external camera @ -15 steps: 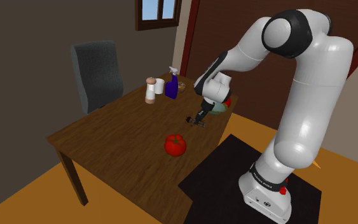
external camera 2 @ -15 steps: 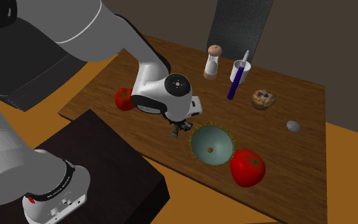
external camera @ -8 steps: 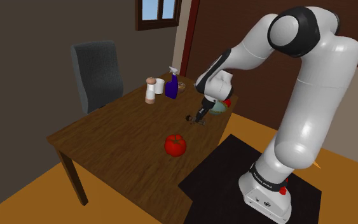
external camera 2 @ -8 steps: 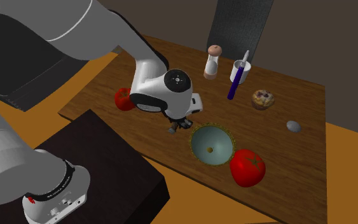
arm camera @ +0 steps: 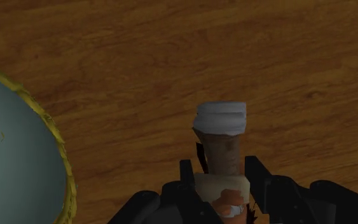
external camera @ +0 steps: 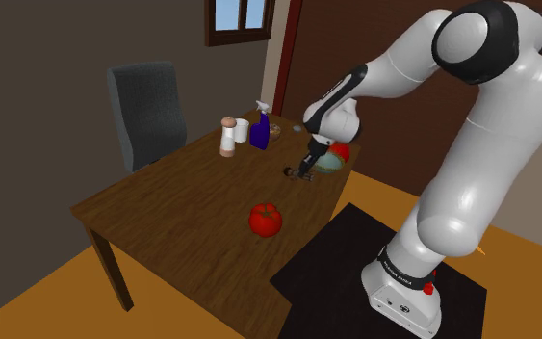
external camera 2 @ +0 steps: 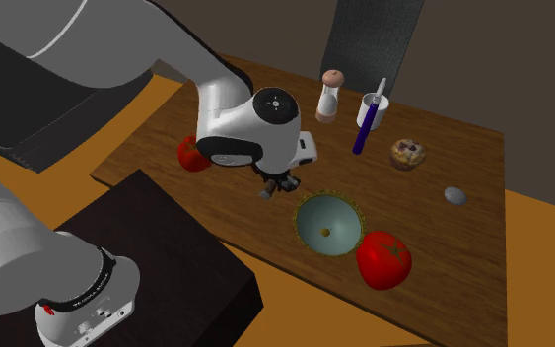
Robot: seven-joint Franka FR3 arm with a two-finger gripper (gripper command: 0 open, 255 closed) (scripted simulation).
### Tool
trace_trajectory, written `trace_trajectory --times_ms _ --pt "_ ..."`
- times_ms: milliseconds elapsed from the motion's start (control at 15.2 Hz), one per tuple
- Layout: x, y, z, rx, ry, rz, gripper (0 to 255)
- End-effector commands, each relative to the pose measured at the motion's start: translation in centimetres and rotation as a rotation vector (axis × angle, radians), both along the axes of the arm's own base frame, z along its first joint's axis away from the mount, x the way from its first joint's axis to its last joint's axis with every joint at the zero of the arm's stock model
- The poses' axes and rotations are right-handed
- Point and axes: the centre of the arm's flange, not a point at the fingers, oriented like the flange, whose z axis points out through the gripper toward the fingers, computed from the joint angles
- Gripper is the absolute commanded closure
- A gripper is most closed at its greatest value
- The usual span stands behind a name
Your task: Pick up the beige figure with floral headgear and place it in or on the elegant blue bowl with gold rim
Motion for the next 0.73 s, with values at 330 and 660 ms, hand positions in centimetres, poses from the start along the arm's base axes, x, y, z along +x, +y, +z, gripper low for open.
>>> trace_trajectory --times_ms 330,660 --pt "-0.1 0.1 3.8 -0.001 0.001 0.000 255" --pt "-0.1 0.1 6.4 -0.001 0.001 0.000 255"
